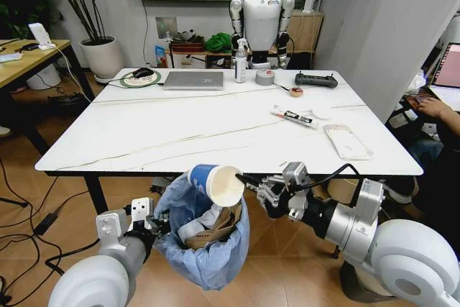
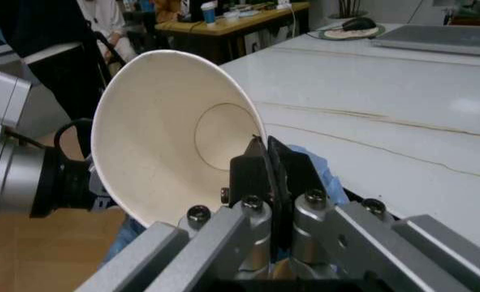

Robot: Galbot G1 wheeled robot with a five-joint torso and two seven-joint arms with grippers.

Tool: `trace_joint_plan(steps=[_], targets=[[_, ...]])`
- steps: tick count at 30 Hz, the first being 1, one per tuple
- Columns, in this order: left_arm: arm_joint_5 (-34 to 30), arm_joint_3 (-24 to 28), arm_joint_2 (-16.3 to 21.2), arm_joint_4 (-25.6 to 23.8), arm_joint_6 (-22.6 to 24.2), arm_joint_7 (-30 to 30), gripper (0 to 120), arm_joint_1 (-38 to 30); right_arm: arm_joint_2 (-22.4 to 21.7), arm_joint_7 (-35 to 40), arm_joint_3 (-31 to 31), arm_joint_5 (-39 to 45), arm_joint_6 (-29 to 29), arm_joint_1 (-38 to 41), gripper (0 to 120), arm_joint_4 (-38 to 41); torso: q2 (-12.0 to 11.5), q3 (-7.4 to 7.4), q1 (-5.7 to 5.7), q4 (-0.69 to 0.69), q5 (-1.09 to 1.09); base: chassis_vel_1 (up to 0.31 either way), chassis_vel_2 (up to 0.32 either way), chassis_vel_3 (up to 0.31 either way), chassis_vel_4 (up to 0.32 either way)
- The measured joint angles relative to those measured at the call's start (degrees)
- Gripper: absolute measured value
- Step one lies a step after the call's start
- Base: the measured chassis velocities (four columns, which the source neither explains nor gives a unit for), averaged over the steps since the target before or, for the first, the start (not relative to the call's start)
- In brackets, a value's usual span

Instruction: Pick up the trash bin and place the trash from the table into it.

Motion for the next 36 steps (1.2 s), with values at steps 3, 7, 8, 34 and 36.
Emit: trace_joint_plan(steps=[3,7,8,34,36], targets=[[0.07,0.29,-0.05,0.00,0.00,-0.10,0,-0.15,0.11,0.00,-0.66,-0.87,-0.60,0.08,0,-0.22,0.00,0.00,0.00,0.00,0.00,0.000,0.000,0.000,0.000],[0.12,0.75,-0.07,0.00,0.00,-0.15,0,-0.60,0.75,0.78,-2.32,-2.54,-2.10,0.15,11,-0.68,0.00,0.00,0.00,0.00,0.00,0.000,0.000,0.000,0.000],[0.13,0.84,-0.07,0.00,0.00,-0.16,0,-0.70,0.87,1.09,-2.73,-2.88,-2.24,0.11,15,-0.88,0.00,0.00,0.00,0.00,0.00,0.000,0.000,0.000,0.000],[0.46,-0.02,-0.46,0.00,0.00,-0.29,0,0.84,10.83,20.35,4.25,-11.70,1.92,-0.61,100,-9.22,0.00,0.00,0.00,0.00,-0.01,0.000,0.000,0.000,0.000],[0.47,-0.34,-0.51,0.00,0.00,-0.28,0,1.13,12.89,20.86,5.76,-13.93,1.94,-1.65,100,-9.70,0.00,0.00,0.00,0.00,0.00,0.000,0.000,0.000,0.000]])
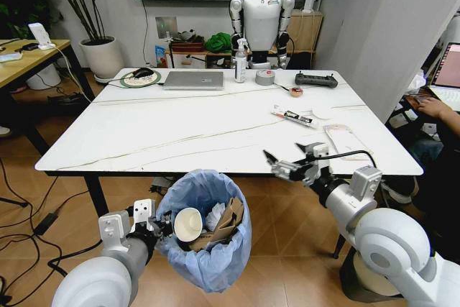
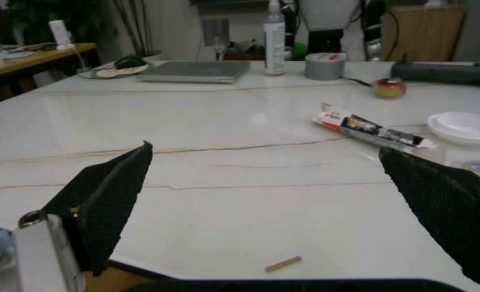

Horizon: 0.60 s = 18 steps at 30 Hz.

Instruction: Pick up the trash bin and place the trash from the table into it.

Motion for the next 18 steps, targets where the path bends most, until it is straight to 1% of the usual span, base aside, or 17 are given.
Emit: trace_joint_plan(steps=[1,5,11,18], targets=[[0.00,0.00,0.00,0.00,0.00,0.00,0,0.00,0.00,0.00,0.00,0.00,0.00,0.00,100,0.00,0.00,0.00,0.00,0.00,0.00,0.000,0.000,0.000,0.000],[-0.01,-0.74,0.20,0.00,0.00,0.02,0,0.60,3.44,0.34,2.13,-4.64,-0.68,-1.75,100,-0.49,0.00,0.00,0.00,0.00,-0.01,0.000,0.000,0.000,0.000],[-0.14,-1.37,0.65,0.00,0.00,0.03,0,1.18,7.08,0.60,3.33,-7.50,-1.49,-2.96,100,-0.99,0.00,0.00,0.00,0.00,0.00,0.000,0.000,0.000,0.000],[-0.15,-1.50,0.76,0.00,0.00,0.04,0,1.58,8.39,0.52,3.42,-8.14,-1.59,-3.29,100,-1.32,0.00,0.00,0.00,0.01,-0.01,0.000,0.000,0.000,0.000]])
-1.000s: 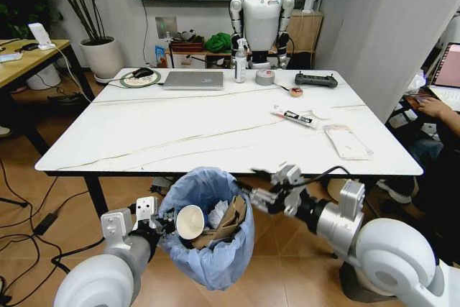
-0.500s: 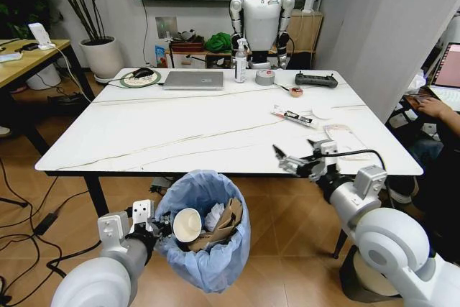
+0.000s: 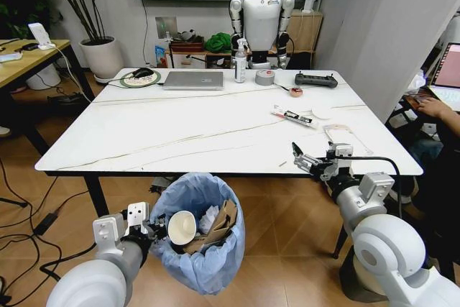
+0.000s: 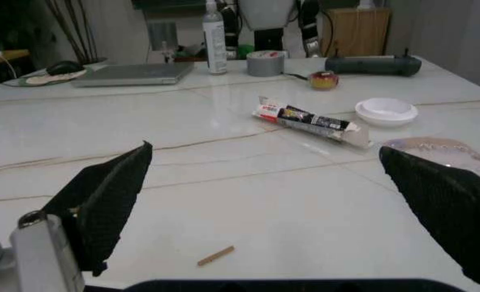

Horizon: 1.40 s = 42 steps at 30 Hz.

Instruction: Pick up the trash bin and place the trash from the table into it.

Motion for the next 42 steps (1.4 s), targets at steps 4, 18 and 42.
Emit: trace_joint_plan(steps=[4,18,42], targets=[[0.00,0.04,-0.04,0.00,0.00,0.01,0,-0.02,-0.02,-0.05,-0.01,0.12,0.00,0.08,100,-0.10,0.00,0.00,0.00,0.00,0.00,-0.063,-0.064,0.076,0.063],[0.01,0.16,-0.05,0.00,0.00,0.06,0,0.01,-0.24,-0.12,-0.09,0.63,-0.01,0.62,100,-0.91,0.00,0.00,0.00,0.00,0.01,-0.103,-0.105,0.103,0.106],[-0.06,-0.10,0.25,0.00,0.00,0.05,0,0.65,-6.89,-2.63,-1.69,1.23,-3.63,9.60,100,-14.98,0.00,0.00,0.00,0.00,0.02,-0.037,-0.043,0.038,0.037]])
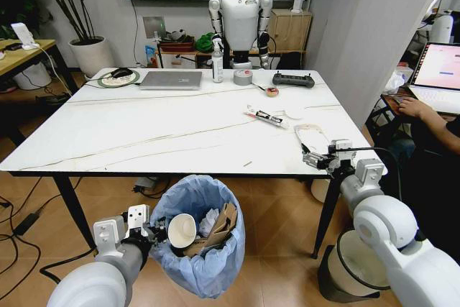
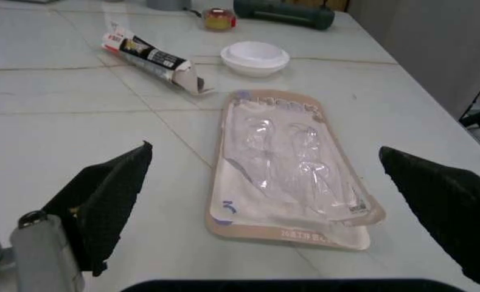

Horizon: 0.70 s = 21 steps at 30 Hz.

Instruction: Pick up the trash bin and place the trash from the table into it.

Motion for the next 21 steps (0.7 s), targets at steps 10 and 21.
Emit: trace_joint_plan(steps=[10,21], targets=[[-0.34,-0.28,0.00,0.00,0.00,0.23,0,-0.39,-1.56,-1.30,-0.71,3.72,-2.03,2.99,100,-5.48,0.00,0.00,0.00,0.00,-0.01,0.000,0.000,0.000,0.000],[-0.74,-0.12,-0.04,0.00,0.00,0.46,0,-1.20,-1.40,-1.70,-1.09,3.15,-1.34,4.29,88,-8.68,0.00,0.00,0.00,0.00,0.00,0.000,0.000,0.000,0.000]])
